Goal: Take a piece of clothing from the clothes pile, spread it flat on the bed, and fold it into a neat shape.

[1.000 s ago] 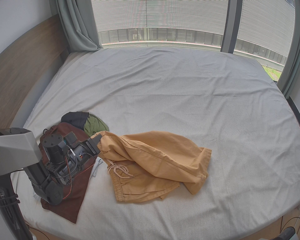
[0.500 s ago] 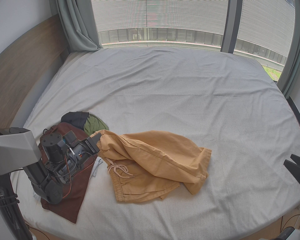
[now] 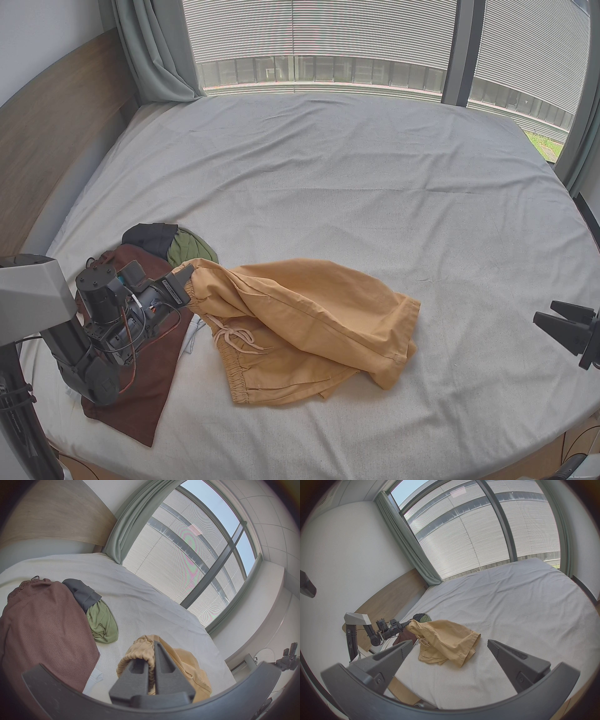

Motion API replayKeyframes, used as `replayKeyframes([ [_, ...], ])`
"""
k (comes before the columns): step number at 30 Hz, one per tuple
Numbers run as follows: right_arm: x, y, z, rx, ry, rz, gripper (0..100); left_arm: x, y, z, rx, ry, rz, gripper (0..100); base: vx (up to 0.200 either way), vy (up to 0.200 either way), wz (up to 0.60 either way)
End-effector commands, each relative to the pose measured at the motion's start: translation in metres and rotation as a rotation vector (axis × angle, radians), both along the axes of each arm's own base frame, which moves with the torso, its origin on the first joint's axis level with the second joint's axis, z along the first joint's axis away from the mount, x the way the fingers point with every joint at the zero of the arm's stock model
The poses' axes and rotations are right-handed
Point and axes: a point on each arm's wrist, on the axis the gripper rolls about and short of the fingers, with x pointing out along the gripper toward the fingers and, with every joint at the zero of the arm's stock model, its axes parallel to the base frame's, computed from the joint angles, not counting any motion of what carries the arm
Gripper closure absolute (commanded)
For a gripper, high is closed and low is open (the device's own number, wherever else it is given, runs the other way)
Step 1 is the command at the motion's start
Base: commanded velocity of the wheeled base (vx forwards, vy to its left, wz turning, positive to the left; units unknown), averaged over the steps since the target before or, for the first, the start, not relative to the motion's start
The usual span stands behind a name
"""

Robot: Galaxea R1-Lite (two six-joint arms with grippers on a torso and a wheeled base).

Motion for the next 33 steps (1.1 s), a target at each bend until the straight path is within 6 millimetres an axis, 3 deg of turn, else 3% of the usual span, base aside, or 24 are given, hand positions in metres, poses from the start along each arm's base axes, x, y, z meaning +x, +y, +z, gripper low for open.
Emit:
replayKeyframes([
  [1,0.021,0.006,-0.007,-0.007,0.068,0.048,0,-0.001,0.000,-0.001,0.002,0.005,0.001,100,0.000,0.000,0.00],
  [11,0.059,0.025,-0.022,-0.002,0.132,0.152,0,-0.003,-0.001,-0.005,0.007,0.020,-0.003,100,0.000,0.000,0.00],
  [18,0.069,0.040,-0.036,0.036,0.192,0.202,0,-0.004,-0.002,-0.005,0.008,0.023,-0.010,100,0.000,0.000,0.00],
  [33,0.099,0.052,-0.077,0.126,0.299,0.178,0,-0.004,-0.001,-0.008,0.009,0.033,-0.012,100,0.000,0.000,0.00],
])
